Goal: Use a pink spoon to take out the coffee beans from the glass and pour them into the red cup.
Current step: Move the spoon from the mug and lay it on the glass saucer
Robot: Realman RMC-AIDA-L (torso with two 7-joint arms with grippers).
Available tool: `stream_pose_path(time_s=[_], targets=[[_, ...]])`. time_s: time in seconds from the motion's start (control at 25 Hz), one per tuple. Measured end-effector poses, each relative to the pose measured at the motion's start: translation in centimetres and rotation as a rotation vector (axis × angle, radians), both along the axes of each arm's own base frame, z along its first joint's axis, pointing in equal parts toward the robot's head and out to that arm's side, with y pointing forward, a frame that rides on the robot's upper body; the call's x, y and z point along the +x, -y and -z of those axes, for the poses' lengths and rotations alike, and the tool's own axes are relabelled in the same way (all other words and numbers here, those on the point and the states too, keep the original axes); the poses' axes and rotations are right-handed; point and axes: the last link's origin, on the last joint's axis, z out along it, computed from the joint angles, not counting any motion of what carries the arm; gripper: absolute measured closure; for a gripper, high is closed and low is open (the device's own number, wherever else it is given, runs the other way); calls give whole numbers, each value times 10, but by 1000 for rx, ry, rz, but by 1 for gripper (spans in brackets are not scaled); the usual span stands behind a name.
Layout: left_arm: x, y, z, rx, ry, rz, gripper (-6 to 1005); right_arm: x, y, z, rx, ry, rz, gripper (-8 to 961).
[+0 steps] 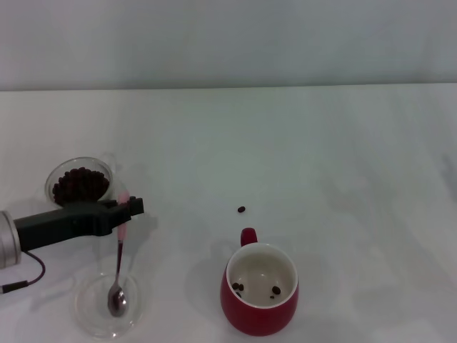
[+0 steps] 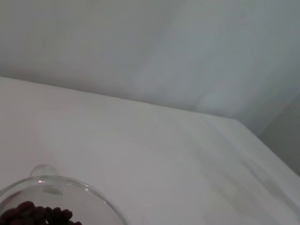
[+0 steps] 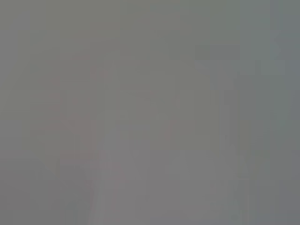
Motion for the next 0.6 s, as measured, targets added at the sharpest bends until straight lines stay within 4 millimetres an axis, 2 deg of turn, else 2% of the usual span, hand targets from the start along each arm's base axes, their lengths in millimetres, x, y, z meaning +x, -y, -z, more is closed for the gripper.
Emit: stream_pose_path(time_s=[0.28,0.6], targets=[[-2,7,12,-20,19,-7,865,-3,-4,0,2,3,-11,334],[-4,10,15,-13,21,-3,865,-6,-9,-1,2,7,-21,335]])
